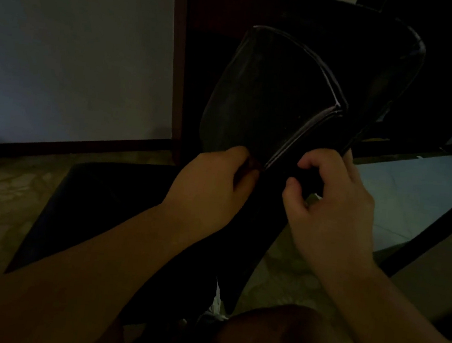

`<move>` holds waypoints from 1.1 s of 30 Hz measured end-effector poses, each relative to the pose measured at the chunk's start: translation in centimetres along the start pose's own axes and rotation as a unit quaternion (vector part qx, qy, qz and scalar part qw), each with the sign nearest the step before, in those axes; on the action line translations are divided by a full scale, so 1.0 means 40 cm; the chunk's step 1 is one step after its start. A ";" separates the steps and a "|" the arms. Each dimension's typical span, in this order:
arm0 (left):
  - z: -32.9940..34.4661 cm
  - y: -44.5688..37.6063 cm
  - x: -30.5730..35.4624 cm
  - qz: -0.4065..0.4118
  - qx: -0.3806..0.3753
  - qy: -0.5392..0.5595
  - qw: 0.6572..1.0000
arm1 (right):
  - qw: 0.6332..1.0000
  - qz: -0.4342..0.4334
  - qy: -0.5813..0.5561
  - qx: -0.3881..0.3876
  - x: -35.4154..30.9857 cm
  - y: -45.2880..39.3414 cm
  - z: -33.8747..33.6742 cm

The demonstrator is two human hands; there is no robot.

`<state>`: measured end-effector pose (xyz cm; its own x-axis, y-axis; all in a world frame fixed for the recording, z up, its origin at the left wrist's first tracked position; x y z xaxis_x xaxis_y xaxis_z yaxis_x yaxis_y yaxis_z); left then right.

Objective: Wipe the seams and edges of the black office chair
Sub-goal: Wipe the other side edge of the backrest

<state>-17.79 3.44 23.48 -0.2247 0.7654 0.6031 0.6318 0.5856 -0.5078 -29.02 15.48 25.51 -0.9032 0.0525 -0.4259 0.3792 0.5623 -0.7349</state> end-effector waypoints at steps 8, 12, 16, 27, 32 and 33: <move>-0.002 -0.001 0.011 0.018 -0.031 -0.034 0.999 | 1.000 0.022 0.000 0.001 -0.007 0.004 0.004; -0.009 -0.012 -0.008 -0.029 -0.016 -0.006 0.999 | 1.000 0.029 0.006 0.004 -0.011 0.005 0.004; 0.000 0.003 0.015 0.004 -0.028 -0.013 1.000 | 0.999 0.033 0.008 0.002 -0.012 0.008 -0.001; -0.018 -0.022 0.000 -0.020 -0.028 0.013 0.999 | 1.000 0.020 0.008 -0.001 -0.018 0.004 0.004; -0.008 -0.024 0.014 0.010 -0.039 0.003 0.999 | 1.000 0.030 0.000 0.007 -0.015 0.008 0.002; -0.008 -0.025 0.017 0.016 -0.041 -0.002 0.999 | 0.999 0.032 -0.002 0.007 -0.016 0.009 0.003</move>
<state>-18.33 3.27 24.60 -0.2069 0.7842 0.5849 0.6976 0.5374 -0.4738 -28.29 15.56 25.44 -0.8761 0.0858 -0.4745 0.4397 0.5459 -0.7132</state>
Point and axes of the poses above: each hand's wrist, its own y-axis away from the middle knuckle, its own z-axis out of the palm, x = y × z, the point moved 6 cm from there along -y, towards the middle knuckle
